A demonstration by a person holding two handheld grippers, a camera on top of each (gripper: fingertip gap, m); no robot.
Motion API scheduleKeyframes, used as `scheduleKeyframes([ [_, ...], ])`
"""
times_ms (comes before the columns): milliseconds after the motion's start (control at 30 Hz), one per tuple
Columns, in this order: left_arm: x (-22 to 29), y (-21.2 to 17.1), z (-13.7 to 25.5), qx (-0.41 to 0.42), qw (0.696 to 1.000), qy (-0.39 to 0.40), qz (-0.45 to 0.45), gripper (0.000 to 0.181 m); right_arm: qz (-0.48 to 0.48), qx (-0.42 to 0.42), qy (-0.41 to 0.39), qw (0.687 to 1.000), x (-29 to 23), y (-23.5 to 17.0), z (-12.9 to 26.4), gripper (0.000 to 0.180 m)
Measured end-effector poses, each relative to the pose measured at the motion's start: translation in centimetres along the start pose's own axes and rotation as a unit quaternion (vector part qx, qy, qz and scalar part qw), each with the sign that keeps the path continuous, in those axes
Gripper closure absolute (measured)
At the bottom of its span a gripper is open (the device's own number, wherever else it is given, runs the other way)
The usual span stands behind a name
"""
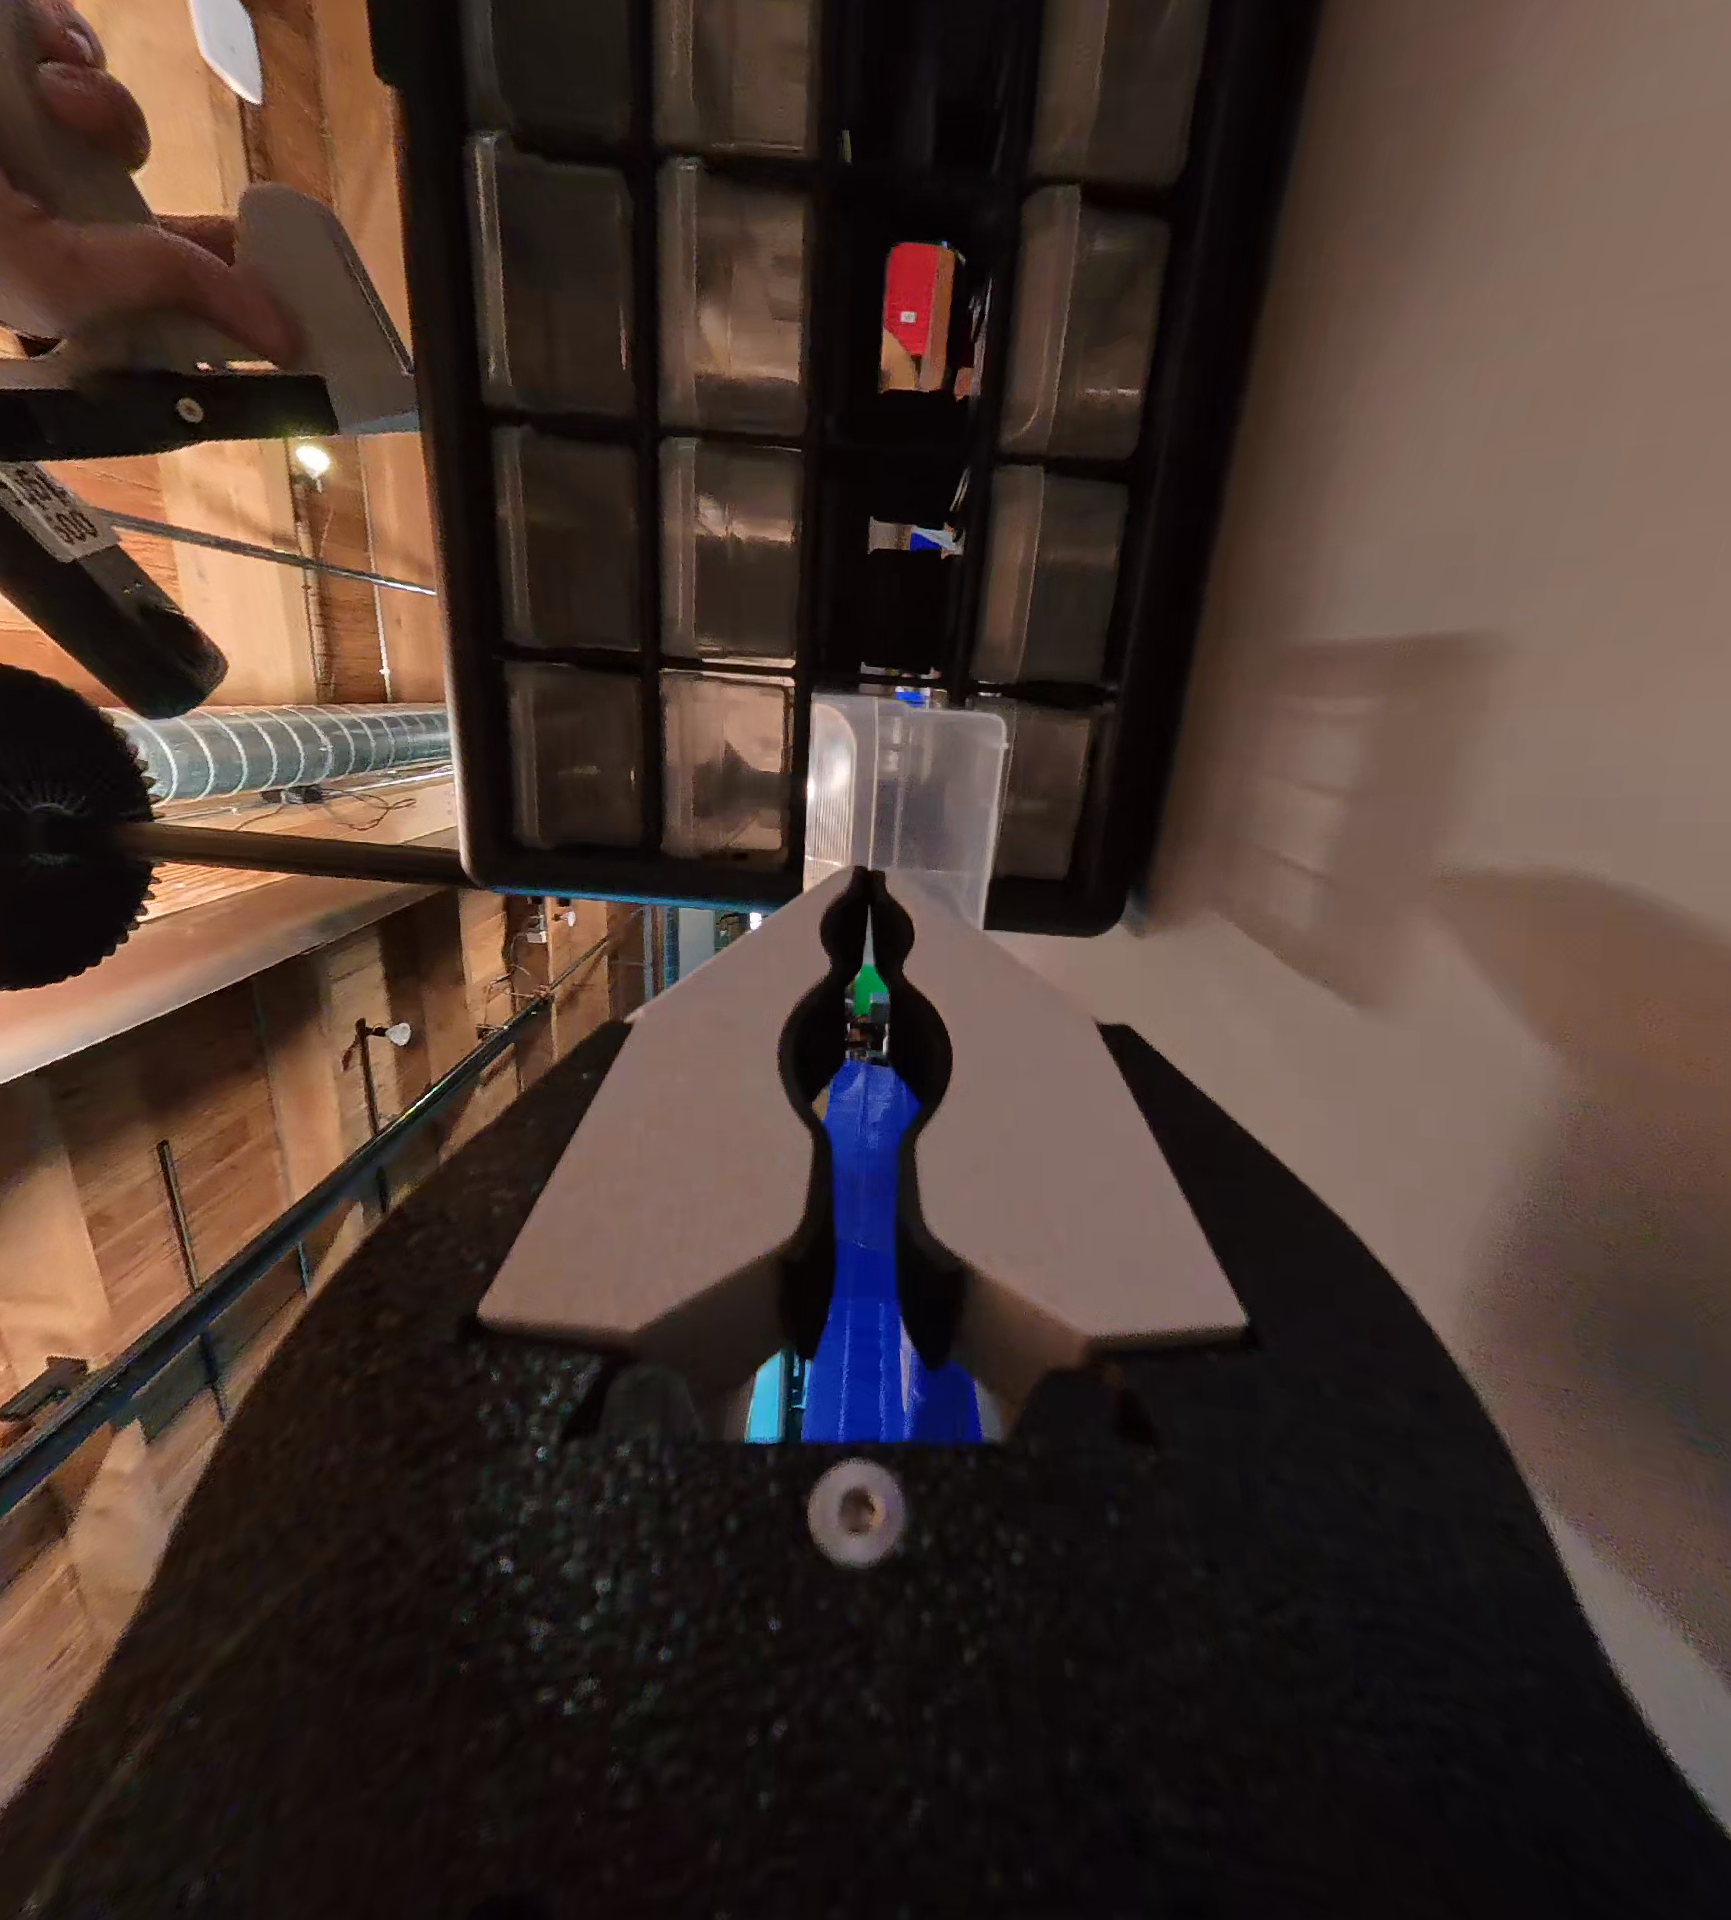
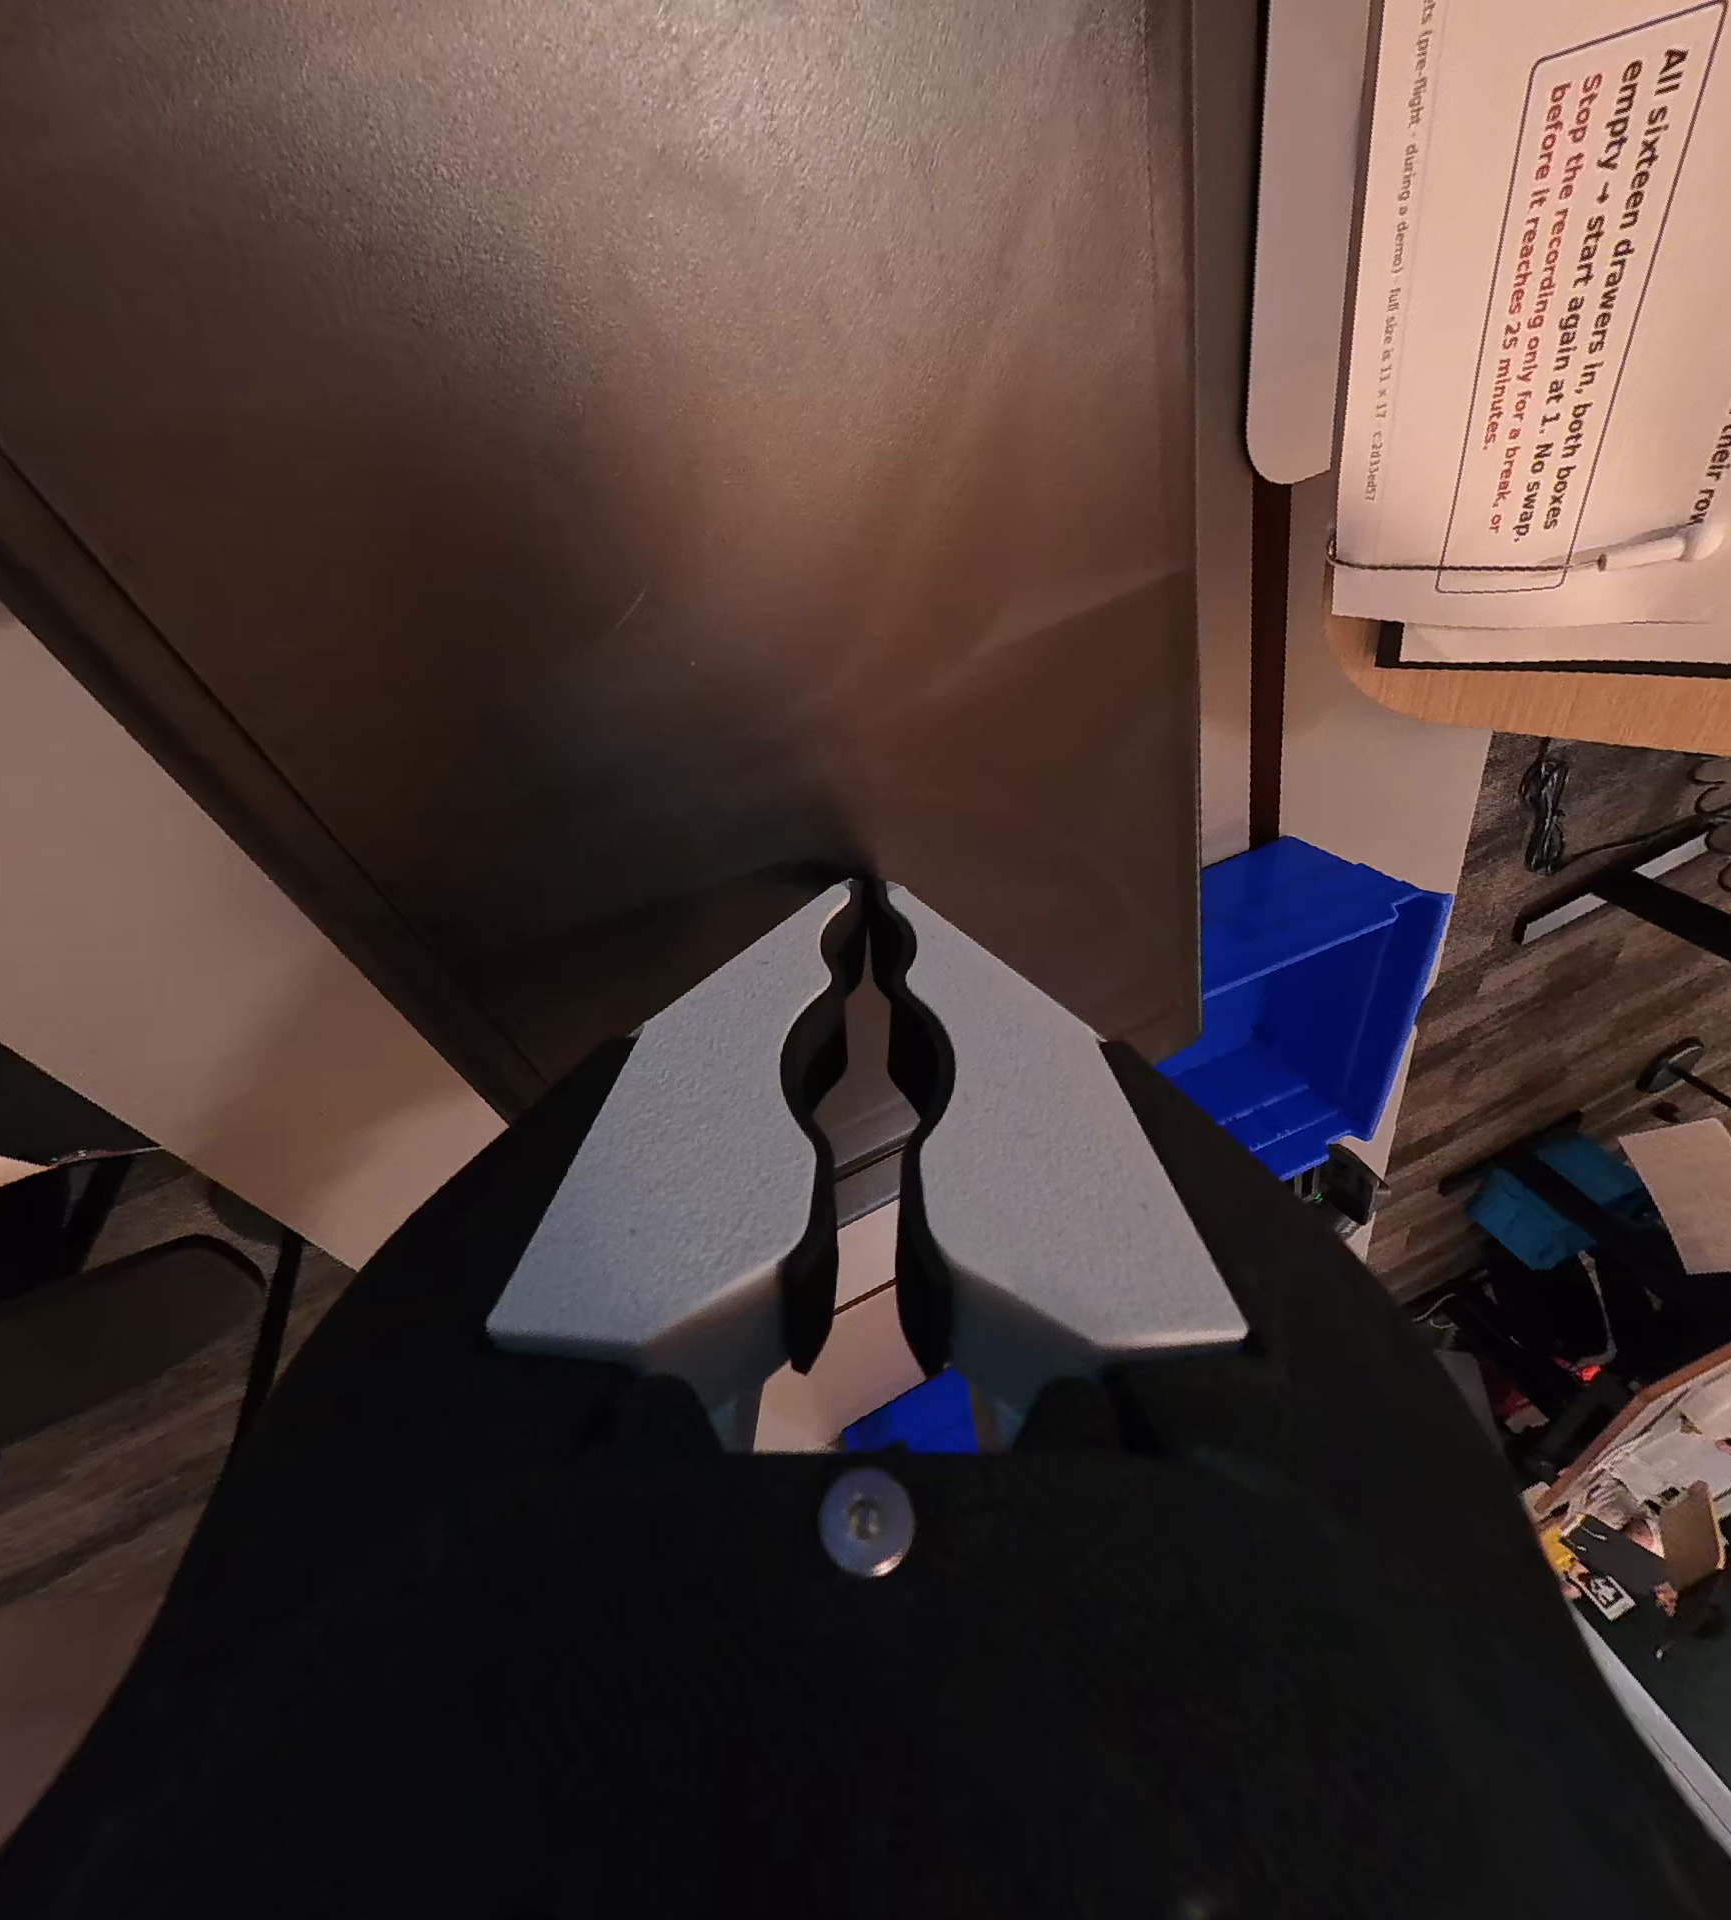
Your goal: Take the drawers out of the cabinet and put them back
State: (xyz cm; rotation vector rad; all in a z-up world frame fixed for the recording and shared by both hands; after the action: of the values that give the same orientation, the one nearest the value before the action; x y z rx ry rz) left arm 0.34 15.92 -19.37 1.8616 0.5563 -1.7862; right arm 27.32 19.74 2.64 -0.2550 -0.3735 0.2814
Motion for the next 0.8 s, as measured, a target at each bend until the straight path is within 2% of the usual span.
scheduleKeyframes([
  [267,0.6,0.2,-2.5,-0.015,1.0,0.021,0.004,0.181,-0.006,0.0,0.006,1.0,0.1,0.0,0.0,0.18],
  [800,0.4,1.0,-8.7,-0.037,0.998,-0.028,0.034,0.181,-0.007,-0.017,-0.004,1.0,-0.1,0.3,0.1,0.18],
])
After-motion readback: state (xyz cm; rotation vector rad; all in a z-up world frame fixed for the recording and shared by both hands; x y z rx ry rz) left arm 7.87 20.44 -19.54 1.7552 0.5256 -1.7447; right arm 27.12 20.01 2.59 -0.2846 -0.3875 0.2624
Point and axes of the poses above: each gripper's, where its closed fingertips meet, z back along the fingers, y out of its top, x = y × z across the jaws, the point moved 10 cm from there along z, back along the fingers, and after that the axes turned 15 degrees about -x, right-handed, at the moved point
